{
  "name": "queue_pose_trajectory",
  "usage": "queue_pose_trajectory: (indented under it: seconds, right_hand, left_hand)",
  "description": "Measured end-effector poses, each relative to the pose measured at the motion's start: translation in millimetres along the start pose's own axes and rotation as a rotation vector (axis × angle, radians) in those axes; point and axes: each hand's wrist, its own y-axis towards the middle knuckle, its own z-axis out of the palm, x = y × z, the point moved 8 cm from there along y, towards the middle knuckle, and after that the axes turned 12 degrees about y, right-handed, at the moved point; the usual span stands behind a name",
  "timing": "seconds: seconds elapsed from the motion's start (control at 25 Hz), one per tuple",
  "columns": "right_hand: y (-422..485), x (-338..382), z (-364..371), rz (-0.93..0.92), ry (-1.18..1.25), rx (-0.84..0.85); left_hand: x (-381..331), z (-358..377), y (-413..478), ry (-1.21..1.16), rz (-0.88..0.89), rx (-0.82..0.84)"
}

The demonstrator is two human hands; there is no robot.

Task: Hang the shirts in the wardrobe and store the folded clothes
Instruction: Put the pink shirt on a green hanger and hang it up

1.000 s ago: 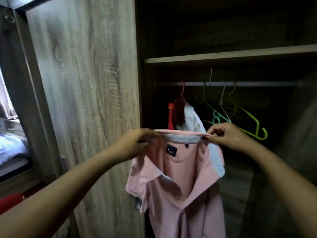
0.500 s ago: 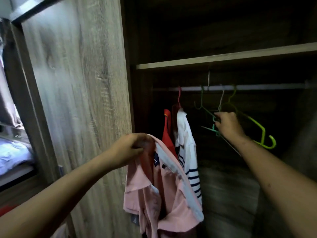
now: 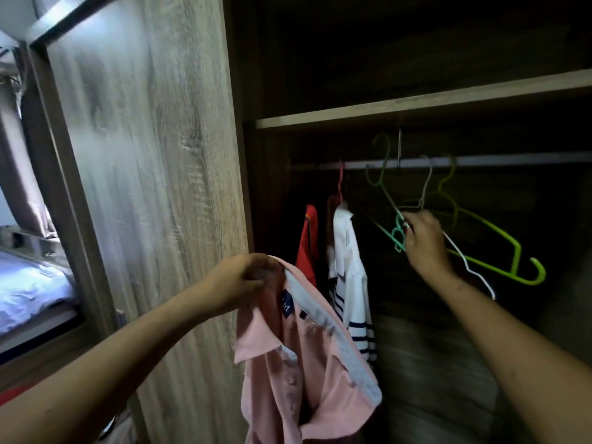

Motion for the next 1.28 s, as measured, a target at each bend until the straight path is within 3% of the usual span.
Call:
queue_pose_trajectory:
  seconds: [0.24, 0.48, 0.8, 0.92, 1.08, 1.28]
  right_hand:
    - [-87.1, -20.7, -10.8, 0.125, 0.242, -0.125]
    - [-155.1, -13.7, -17.9, 0.17, 0.439, -0.136]
    - [-204.7, 52.9, -50.7, 0.107, 0.69, -0.239]
    - [-205.5, 94.7, -40.4, 0.223, 1.01, -0.114]
    - [-209.5, 147.8, -10.9, 0.342, 1.167, 0.272]
    - [-185.4, 182.0, -7.2, 0.221, 1.192, 0.216]
  left_hand:
    - [5.5, -1.1, -0.5, -0.063, -0.038, 0.015]
    - [11.4, 4.4, -5.2, -0.197, -0.044, 0.04]
    - [35.9, 0.8, -13.0, -0.392, -0.086, 0.083]
    - [42.1, -1.7, -14.4, -0.451, -0.089, 0.086]
    - [50.3, -10.4, -21.4, -0.516, -0.089, 0.09]
    - [57.9, -27.7, -30.3, -0.612, -0.086, 0.108]
